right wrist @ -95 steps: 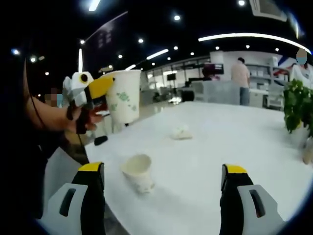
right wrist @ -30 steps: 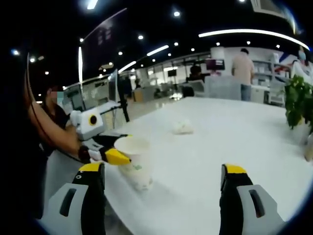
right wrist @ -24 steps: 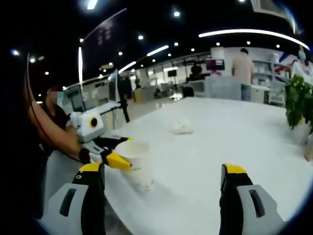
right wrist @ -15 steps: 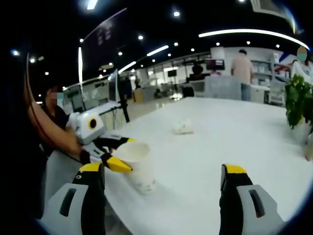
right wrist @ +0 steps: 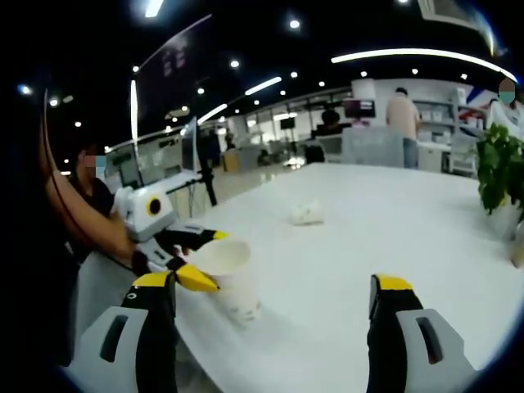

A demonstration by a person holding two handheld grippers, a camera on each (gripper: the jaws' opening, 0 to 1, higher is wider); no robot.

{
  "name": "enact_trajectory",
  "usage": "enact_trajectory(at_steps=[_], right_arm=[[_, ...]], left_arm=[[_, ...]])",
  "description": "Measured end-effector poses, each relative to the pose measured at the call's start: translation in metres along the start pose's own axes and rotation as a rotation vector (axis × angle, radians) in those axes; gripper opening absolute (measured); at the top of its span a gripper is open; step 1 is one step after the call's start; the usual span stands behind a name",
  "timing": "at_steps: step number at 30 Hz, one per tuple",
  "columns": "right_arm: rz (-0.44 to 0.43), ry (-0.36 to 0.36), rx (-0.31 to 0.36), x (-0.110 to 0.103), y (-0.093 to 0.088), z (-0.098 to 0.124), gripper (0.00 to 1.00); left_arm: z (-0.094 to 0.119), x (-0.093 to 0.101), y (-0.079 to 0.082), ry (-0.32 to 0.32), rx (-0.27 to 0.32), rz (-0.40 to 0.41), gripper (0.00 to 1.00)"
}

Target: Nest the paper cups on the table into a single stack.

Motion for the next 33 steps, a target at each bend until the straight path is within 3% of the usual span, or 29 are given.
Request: enact_trajectory(at_steps=[4,12,16,21,33], right_arm=[[0.0,0.0,0.0,0.0,0.0,0.0,0.97],[-0.005,-0.004,0.012,0.002,0.002,-0.002,0.97],[-0.008,-0.009,0.034,0.004,0.005,0.0,0.99],[0.0,-0.023,0.032,0.009,0.007,0.002,0.99],[0.019,-0.052,0.04,0.024,0.011,0.005,1.0]], left_arm=[[0.0,-0.004,0.005,0.029,0.009,0.017,0.73],[0.007,-0.021,0.031,0.045,0.08,0.078,0.84],[0.014,-0.033,0.044,0.086,0.096,0.086,0.96],[0.028,-0.05,0.053,0.116,0.08,0.118,0.99],[0.074,-0.092,0.054,0.233,0.014,0.115,0.99]])
Point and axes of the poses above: the point that each gripper's makers call its tool centre point, and the gripper's own axes: z roughly backward along the fingers, x roughly to its right, y roughly out of its top, the point moved 10 cm from there along z, roughly backward along the fingers, and after that the axes turned 1 degree about y, right-handed, at the moved point
